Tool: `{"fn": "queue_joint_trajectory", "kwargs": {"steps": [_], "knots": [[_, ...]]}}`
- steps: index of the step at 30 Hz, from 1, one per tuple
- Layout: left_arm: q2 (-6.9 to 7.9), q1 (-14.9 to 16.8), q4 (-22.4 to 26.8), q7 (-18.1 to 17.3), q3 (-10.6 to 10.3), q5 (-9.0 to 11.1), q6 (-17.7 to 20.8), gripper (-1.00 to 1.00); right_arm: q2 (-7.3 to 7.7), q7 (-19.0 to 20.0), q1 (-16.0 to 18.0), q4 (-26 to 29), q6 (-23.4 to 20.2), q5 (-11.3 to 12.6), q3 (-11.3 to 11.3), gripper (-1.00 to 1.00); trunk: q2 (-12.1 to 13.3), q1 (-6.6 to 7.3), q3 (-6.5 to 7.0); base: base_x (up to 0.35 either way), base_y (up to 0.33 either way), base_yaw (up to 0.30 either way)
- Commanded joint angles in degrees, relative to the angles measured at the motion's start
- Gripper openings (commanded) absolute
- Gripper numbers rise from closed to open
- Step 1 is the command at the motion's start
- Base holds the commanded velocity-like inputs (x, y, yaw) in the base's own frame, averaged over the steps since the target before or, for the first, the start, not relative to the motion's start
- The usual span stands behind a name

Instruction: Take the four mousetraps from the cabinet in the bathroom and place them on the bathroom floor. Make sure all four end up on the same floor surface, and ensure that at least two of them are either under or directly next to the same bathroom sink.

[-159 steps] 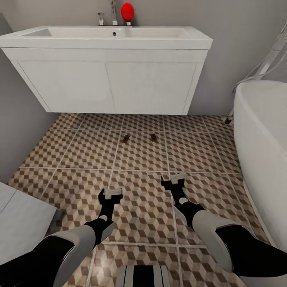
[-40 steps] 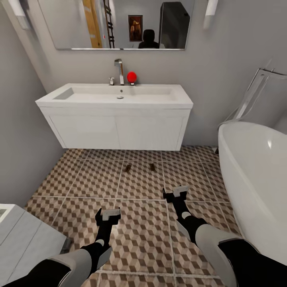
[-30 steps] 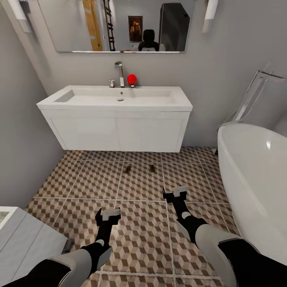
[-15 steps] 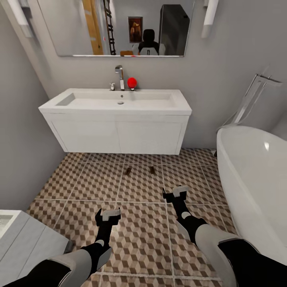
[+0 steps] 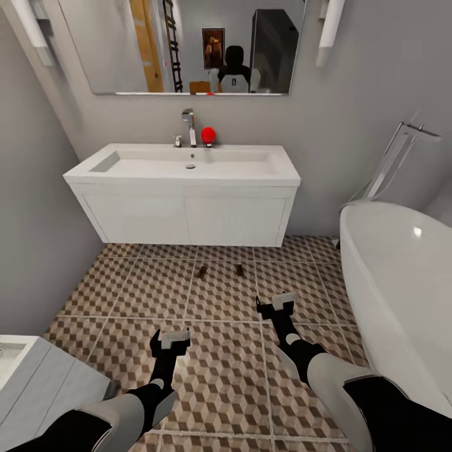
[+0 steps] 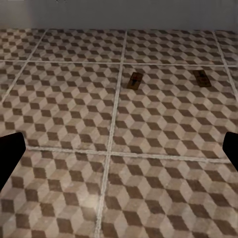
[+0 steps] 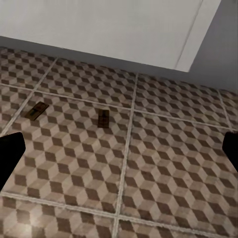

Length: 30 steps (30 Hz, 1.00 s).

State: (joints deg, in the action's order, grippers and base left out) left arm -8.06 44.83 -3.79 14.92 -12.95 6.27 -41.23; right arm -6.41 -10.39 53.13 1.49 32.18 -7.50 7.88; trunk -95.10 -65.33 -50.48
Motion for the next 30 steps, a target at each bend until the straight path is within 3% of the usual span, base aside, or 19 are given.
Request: {"fn": "queue_joint_trajectory", "kwargs": {"steps": [1,30], "knots": [[-0.06,0.09,-0.24,0.02,-0.5,0.58,-0.34,1.0,-0.01,-0.6,0.04,-0.08,0.03,-0.58,0.2,1.0,0.39,0.23,0.14,0.0,0.0,0.0],[-0.11,-0.15,-0.34,0.02,-0.5,0.58,-0.34,1.0,-0.01,-0.6,0.04,-0.08,-0.08,-0.58,0.2,1.0,12.02,6.6,5.35,0.0,0.0,0.0]]}}
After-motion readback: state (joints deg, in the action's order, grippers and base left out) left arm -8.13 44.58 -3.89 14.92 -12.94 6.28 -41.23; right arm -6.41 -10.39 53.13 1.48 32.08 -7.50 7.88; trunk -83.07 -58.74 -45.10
